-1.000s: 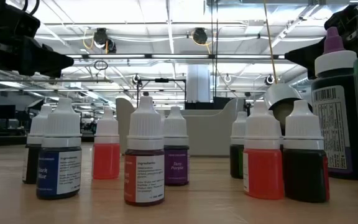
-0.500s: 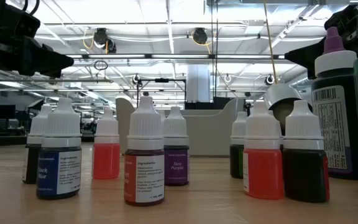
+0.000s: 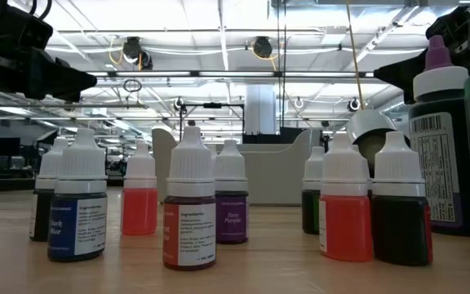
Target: Pick & Place food coloring
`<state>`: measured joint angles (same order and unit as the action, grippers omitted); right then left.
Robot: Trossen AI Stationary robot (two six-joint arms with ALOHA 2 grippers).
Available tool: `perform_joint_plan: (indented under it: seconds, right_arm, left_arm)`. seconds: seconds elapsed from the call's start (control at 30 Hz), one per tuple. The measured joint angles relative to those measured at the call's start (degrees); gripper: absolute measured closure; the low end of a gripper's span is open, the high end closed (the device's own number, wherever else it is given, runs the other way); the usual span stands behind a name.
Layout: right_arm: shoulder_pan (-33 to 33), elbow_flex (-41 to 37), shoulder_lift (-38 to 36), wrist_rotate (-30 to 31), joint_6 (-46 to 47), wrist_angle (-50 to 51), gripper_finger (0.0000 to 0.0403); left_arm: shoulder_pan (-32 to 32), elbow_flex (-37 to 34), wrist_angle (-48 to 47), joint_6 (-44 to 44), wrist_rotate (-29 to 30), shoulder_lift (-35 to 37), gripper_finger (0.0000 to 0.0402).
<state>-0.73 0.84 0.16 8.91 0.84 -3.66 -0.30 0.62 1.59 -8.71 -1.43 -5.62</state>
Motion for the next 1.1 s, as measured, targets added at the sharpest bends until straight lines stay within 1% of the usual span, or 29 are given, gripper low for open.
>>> perform_joint_plan:
  seconds: [0.8,0.9,1.1]
  right_arm:
    - [0.0,0.0,0.0,0.0,0.0,0.0,0.0403]
    - [0.0,0.0,0.0,0.0,0.0,0.0,0.0403]
    - [0.0,0.0,0.0,0.1,0.5,-2.6,0.0403]
  left_arm:
    - [0.0,0.0,0.0,0.0,0.0,0.0,0.0362]
    - [0.0,0.0,0.3,-0.6,0.8,0.0,0.0362]
    - [0.0,0.0,0.4,-0.1,1.2,0.0,0.0362]
